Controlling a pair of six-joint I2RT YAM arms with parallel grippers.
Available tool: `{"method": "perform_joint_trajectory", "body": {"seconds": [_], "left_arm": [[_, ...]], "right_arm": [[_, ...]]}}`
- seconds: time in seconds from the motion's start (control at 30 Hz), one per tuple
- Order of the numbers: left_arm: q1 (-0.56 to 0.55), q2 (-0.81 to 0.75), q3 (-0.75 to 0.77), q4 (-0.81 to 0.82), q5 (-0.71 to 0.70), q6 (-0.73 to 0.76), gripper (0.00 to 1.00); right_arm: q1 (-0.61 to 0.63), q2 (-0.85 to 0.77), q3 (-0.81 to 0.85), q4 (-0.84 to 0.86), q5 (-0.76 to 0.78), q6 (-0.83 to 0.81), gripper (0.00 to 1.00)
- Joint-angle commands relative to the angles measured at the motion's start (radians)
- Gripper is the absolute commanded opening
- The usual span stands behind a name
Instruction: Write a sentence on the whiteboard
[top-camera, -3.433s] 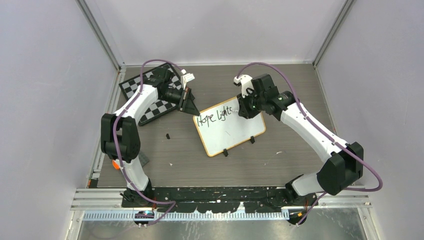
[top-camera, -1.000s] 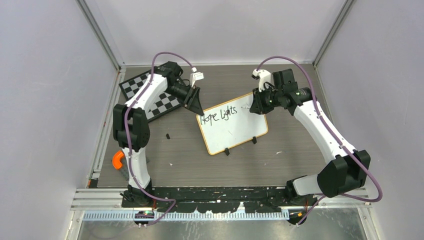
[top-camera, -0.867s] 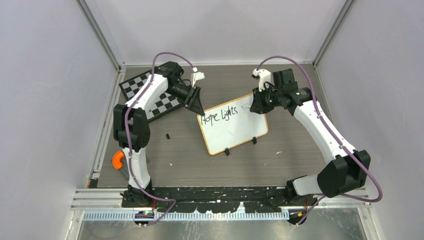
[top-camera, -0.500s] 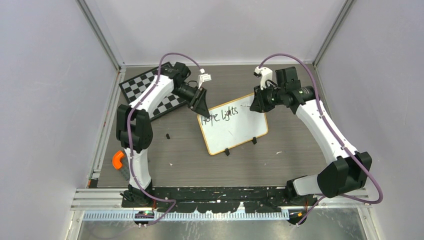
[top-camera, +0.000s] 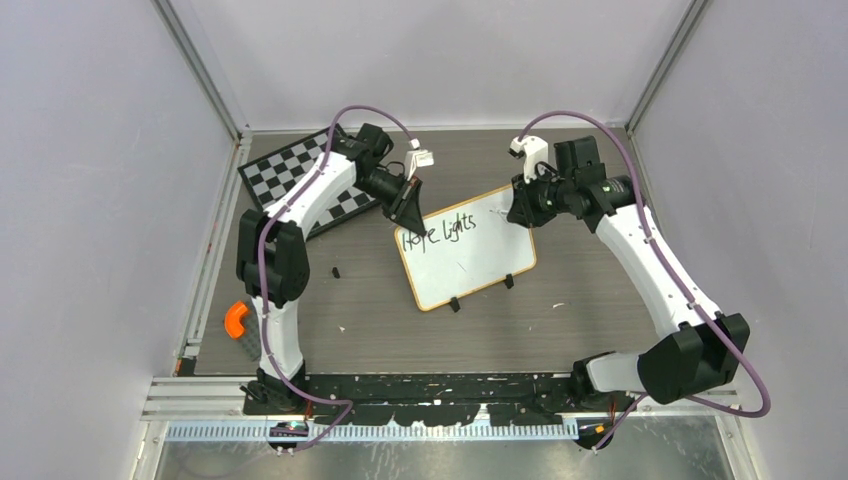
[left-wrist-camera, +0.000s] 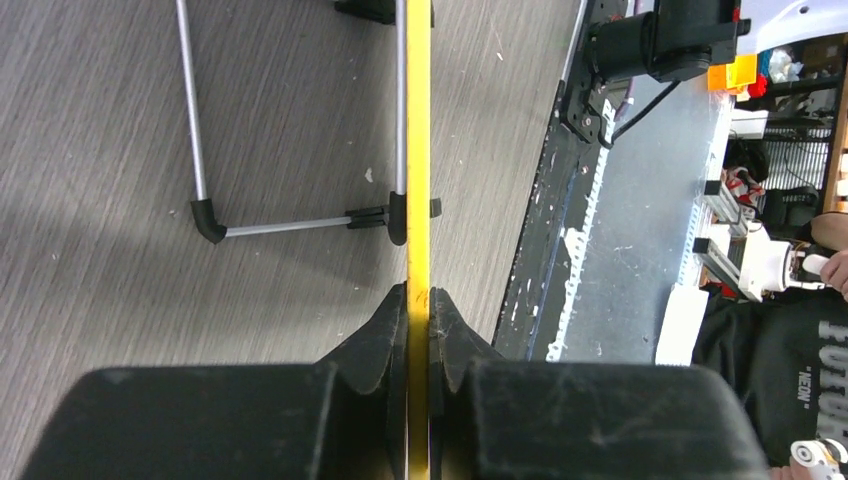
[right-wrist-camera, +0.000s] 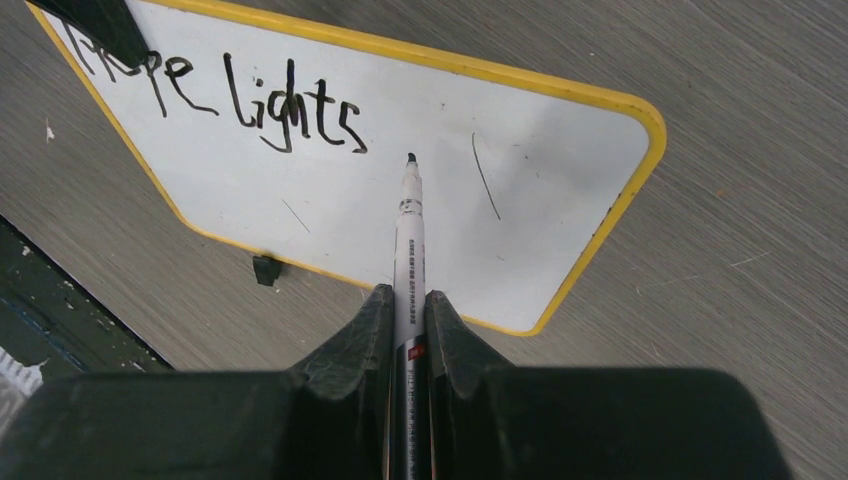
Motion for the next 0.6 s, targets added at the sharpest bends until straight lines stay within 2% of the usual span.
{"method": "perform_joint_trajectory", "body": {"seconds": [0.0, 0.2, 0.57], "left_arm": [[-0.001, -0.030, 0.045, -0.001, -0.018, 0.004, 0.02], [-0.003, -0.005, 0.092, -0.085, -0.051, 0.064, 0.00], [-0.011, 0.007, 0.094, -0.099, -0.071, 0.073, 0.00]], "right_arm": [[-0.003, -0.054, -0.020, 0.024, -0.003, -0.029, 0.00], [-0.004, -0.054, -0.035, 0.054, -0.004, -0.025, 0.00], [0.024, -0.030, -0.046, 0.106, -0.002, -0.008, 0.00]]}}
